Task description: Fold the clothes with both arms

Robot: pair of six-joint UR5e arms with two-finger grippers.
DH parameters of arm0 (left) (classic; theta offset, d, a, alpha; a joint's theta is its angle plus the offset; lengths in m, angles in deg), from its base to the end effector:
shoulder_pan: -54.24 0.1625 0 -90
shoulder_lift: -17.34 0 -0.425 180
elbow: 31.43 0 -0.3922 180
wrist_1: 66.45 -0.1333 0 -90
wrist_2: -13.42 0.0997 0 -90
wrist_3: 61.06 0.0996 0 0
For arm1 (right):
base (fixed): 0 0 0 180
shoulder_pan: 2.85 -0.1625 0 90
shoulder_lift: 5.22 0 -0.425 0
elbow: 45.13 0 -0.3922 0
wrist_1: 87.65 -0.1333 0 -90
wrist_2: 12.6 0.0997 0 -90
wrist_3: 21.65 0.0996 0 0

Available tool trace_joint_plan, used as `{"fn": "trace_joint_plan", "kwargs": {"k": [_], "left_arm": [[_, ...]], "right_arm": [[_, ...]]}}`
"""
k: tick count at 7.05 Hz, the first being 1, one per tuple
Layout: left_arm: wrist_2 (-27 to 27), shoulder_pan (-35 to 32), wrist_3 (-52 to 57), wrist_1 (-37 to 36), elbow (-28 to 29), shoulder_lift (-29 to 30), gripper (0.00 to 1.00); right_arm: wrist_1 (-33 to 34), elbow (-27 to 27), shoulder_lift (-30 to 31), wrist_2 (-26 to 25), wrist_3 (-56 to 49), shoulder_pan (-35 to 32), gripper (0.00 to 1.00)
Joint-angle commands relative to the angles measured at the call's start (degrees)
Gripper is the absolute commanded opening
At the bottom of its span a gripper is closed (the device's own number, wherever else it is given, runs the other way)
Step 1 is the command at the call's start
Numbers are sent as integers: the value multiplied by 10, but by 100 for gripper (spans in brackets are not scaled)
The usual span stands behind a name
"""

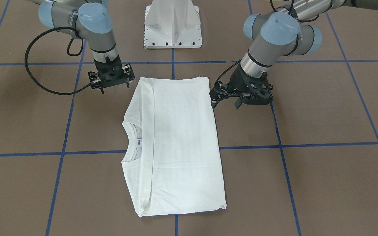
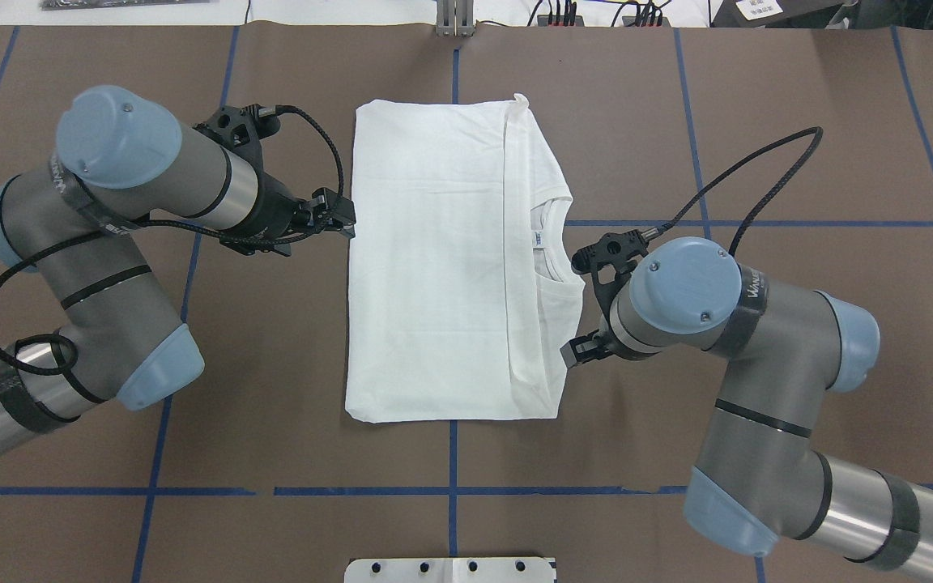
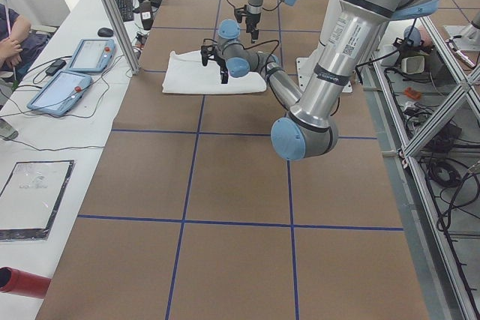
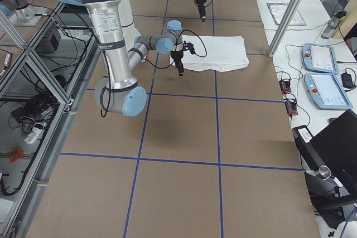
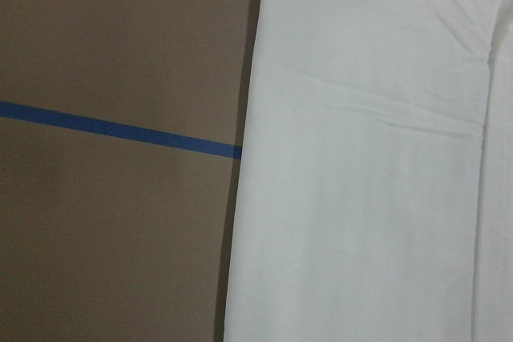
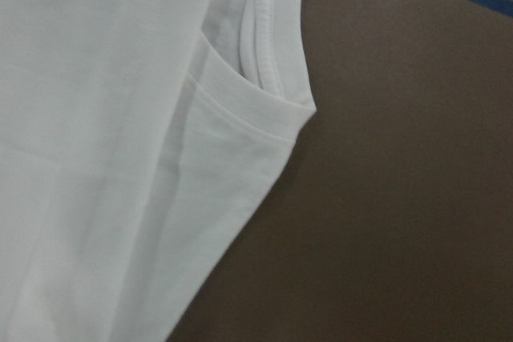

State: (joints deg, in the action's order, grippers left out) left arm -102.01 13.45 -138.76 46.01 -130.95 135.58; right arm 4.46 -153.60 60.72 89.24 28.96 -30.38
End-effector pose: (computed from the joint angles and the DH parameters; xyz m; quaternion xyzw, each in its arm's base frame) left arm 0.4245 -0.4858 0.2549 0.0484 0.5229 -0.1006 0.8451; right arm -0.4811 -0.3781 0.2950 0.1087 -0.3400 -0.1319 0.9248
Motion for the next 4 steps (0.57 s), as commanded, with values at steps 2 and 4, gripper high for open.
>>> {"fn": "trace_joint_plan", "kwargs": {"k": [2, 4], "left_arm": [[0, -1, 5, 0, 7, -1, 100], [0, -2, 7, 0, 7, -3, 100]], "right_arm": [[-1, 88, -105, -7, 5, 24, 100], [0, 118, -118, -31, 9, 48, 100]]}}
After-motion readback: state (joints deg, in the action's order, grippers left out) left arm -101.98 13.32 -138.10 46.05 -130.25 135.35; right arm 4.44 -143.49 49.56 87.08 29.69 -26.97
